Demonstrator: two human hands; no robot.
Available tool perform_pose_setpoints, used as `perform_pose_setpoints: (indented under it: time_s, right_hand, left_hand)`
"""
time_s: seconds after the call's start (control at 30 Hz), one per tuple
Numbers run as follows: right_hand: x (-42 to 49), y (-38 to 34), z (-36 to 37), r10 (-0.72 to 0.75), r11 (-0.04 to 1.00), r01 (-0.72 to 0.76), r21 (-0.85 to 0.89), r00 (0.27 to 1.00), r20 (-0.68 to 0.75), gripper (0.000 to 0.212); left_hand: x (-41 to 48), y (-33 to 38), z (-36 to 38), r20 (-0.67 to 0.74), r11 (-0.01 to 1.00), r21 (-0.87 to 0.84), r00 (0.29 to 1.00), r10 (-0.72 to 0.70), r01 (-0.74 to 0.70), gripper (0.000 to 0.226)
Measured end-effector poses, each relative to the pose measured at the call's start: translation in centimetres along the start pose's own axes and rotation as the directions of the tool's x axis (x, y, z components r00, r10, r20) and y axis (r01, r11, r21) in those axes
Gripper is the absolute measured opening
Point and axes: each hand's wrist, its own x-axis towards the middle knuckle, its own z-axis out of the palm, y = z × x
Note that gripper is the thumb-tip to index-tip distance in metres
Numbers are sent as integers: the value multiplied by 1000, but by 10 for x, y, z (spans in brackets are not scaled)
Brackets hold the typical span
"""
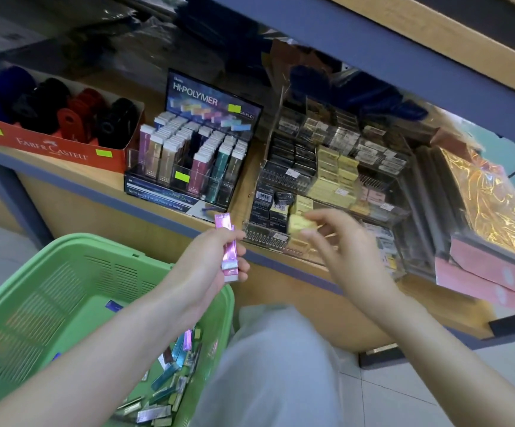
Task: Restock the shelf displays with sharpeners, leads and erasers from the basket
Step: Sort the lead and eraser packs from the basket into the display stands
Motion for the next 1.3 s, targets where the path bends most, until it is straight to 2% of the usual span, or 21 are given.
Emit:
perform_pose_setpoints:
  time_s: [0.07,0.17,0.37,0.47,0.6,0.83,0.9,0.97,1.03,1.1,1.13,1.2,1.3]
  right_hand:
    - [14,28,-5,94,992,-101,-76,992,-89,25]
    - [32,66,-5,233,962,-247,-116,965,-122,28]
    - [55,89,14,301,947,-308,-89,950,-80,29]
    - [58,92,18,279,949,-288,-127,957,-85,26]
    - [59,98,21,139,923,-184,-339,979,-151,12]
    - [68,100,21,171,959,-194,-204,977,-127,8]
    - [66,99,22,156,959,-178,-220,981,-115,10]
    - [62,92,23,141,937,-167,-305,984,-105,14]
    - [57,75,21,53,934,-104,-341,986,-157,19]
    - [50,47,20,7,981,-43,-189,982,-187,19]
    - [47,31,20,24,997,-33,-64,989,-145,19]
    - [36,0,21,36,987,-43,157,998,47,21]
    - [23,-29,28,-87,975,18,221,948,307,23]
  left_hand:
    - [4,-2,-2,-8,999,28,1000,21,-21,18]
    - [6,-10,-5,21,994,91,998,54,-56,19]
    - [9,-14,-10,57,991,123,997,43,-50,18]
    - [10,-12,-9,55,993,114,998,35,-41,13]
    - [12,-13,-9,53,991,130,998,29,-36,16]
    - [13,-14,-10,92,986,156,995,38,-52,22]
    - [12,-14,-11,97,985,166,995,33,-49,22]
    - [11,-15,-12,93,982,186,995,28,-45,22]
    - [11,-15,-13,80,978,204,996,28,-44,21]
    - [10,-14,-15,65,974,220,997,32,-46,20]
    - [9,-13,-16,61,973,227,998,35,-48,19]
    - [7,-11,-19,60,968,244,997,48,-62,19]
    - [3,-7,-23,81,950,293,993,85,-105,16]
